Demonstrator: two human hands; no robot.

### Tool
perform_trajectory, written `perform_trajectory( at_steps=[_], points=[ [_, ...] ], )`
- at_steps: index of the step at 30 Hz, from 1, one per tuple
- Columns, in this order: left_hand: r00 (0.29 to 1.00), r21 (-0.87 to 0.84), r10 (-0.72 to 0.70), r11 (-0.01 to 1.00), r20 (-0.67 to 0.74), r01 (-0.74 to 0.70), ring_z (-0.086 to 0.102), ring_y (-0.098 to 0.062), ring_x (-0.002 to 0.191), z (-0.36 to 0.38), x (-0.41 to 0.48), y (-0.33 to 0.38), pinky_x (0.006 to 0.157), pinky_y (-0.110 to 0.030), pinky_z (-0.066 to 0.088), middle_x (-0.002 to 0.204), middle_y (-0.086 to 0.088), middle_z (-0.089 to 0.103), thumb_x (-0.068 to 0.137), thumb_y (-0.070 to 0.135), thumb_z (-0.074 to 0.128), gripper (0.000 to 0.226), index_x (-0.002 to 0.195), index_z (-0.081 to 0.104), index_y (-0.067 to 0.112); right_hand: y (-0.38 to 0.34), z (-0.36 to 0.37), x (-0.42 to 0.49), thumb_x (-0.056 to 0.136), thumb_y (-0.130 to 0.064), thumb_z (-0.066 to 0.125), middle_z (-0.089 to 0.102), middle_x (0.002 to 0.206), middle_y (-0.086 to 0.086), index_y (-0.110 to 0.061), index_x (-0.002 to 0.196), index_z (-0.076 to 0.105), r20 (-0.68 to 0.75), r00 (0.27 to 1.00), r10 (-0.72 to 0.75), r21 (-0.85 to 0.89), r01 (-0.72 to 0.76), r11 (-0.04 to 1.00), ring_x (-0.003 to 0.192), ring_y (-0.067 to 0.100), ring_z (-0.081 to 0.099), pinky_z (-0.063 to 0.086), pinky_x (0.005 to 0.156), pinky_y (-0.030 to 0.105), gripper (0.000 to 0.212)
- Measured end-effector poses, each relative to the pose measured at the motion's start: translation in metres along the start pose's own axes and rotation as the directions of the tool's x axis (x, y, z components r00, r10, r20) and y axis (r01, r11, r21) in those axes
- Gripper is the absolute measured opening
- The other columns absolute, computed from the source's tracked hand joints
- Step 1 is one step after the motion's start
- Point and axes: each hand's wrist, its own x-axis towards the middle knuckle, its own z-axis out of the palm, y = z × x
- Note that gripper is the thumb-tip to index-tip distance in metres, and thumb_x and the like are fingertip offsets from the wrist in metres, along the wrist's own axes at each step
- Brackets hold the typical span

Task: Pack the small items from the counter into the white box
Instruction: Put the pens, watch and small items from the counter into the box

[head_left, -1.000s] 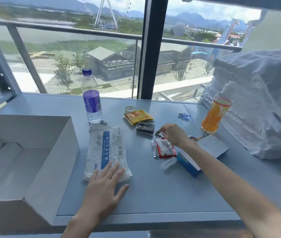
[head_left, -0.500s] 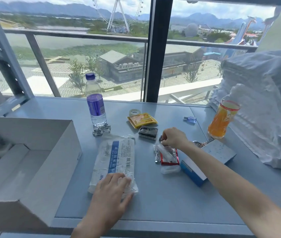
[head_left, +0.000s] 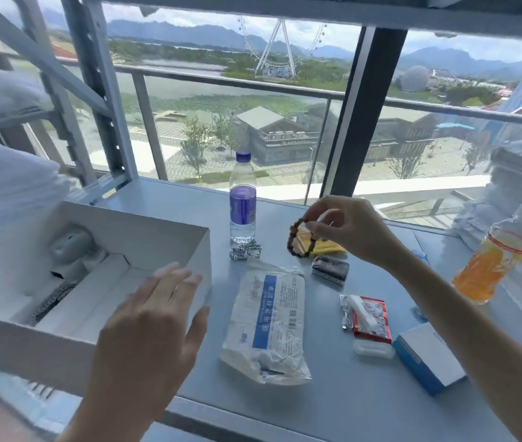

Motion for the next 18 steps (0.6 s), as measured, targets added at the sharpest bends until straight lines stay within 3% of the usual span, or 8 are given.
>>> perform_trajectory(
  at_steps=[3, 6, 9, 13, 15, 18],
  points=[
    [0.998, 0.045, -0.029, 0.999, 0.049, 0.027, 0.066, -0.019, 0.059, -0.007, -0.017, -0.031, 0.043, -0.027, 0.048, 0.082, 0.006, 0.07, 0.083, 0.043, 0.038, 0.045, 0.098, 0.072, 0.019, -0.038, 0.019, 0.014, 0.081, -0.01, 0.068, 0.069, 0.069, -0.006, -0.019, 0.085, 0.064, 0.054, 0.997, -0.06, 0.092, 0.055, 0.994, 0.059, 0.001, 0.065, 0.053, 0.064, 0.014, 0.011],
    [0.996, -0.005, 0.036, 0.999, 0.086, -0.035, 0.056, -0.012, 0.041, -0.002, -0.031, -0.057, 0.039, -0.019, 0.04, 0.058, 0.012, 0.063, 0.091, 0.046, 0.032, 0.046, 0.102, 0.072, 0.025, -0.065, 0.048, 0.032, 0.082, -0.009, 0.067, 0.069, 0.07, 0.0, -0.017, 0.085, 0.064, 0.101, 0.988, -0.119, 0.15, 0.103, 0.983, 0.065, 0.014, 0.067, 0.058, 0.072, 0.03, 0.009],
    [0.983, -0.122, 0.173, 0.979, 0.058, -0.165, 0.048, -0.008, 0.04, 0.006, -0.038, -0.074, 0.043, -0.017, 0.038, 0.05, 0.012, 0.054, 0.092, 0.041, 0.042, 0.039, 0.113, 0.068, 0.022, -0.085, 0.08, 0.05, 0.083, -0.009, 0.065, 0.067, 0.073, -0.003, -0.02, 0.087, 0.065, 0.129, 0.977, -0.168, 0.153, 0.148, 0.977, 0.064, 0.019, 0.065, 0.056, 0.071, 0.042, 0.012],
    [0.935, -0.227, 0.354, 0.912, 0.02, -0.341, 0.048, -0.004, 0.048, 0.009, -0.04, -0.099, 0.046, -0.02, 0.04, 0.057, 0.012, 0.055, 0.095, 0.046, 0.045, 0.039, 0.121, 0.061, 0.022, -0.108, 0.12, 0.071, 0.083, -0.007, 0.065, 0.062, 0.081, -0.009, -0.02, 0.091, 0.068, 0.175, 0.957, -0.231, 0.126, 0.211, 0.969, 0.061, 0.011, 0.062, 0.054, 0.062, 0.03, 0.016],
    [0.926, -0.238, 0.377, 0.901, 0.015, -0.363, 0.049, -0.004, 0.051, 0.006, -0.04, -0.118, 0.048, -0.021, 0.041, 0.06, 0.013, 0.056, 0.094, 0.048, 0.046, 0.038, 0.117, 0.062, 0.023, -0.119, 0.135, 0.08, 0.083, -0.006, 0.065, 0.063, 0.08, -0.008, -0.017, 0.09, 0.068, 0.206, 0.948, -0.244, 0.113, 0.224, 0.968, 0.059, 0.007, 0.062, 0.05, 0.058, 0.02, 0.014],
    [0.934, -0.233, 0.356, 0.91, 0.013, -0.343, 0.054, -0.007, 0.055, 0.0, -0.04, -0.155, 0.05, -0.024, 0.045, 0.064, 0.013, 0.059, 0.095, 0.048, 0.046, 0.036, 0.098, 0.07, 0.021, -0.133, 0.158, 0.093, 0.084, -0.003, 0.064, 0.065, 0.08, -0.005, -0.012, 0.09, 0.068, 0.256, 0.939, -0.228, 0.13, 0.201, 0.971, 0.06, 0.007, 0.065, 0.053, 0.063, 0.028, 0.012]
  ],
)
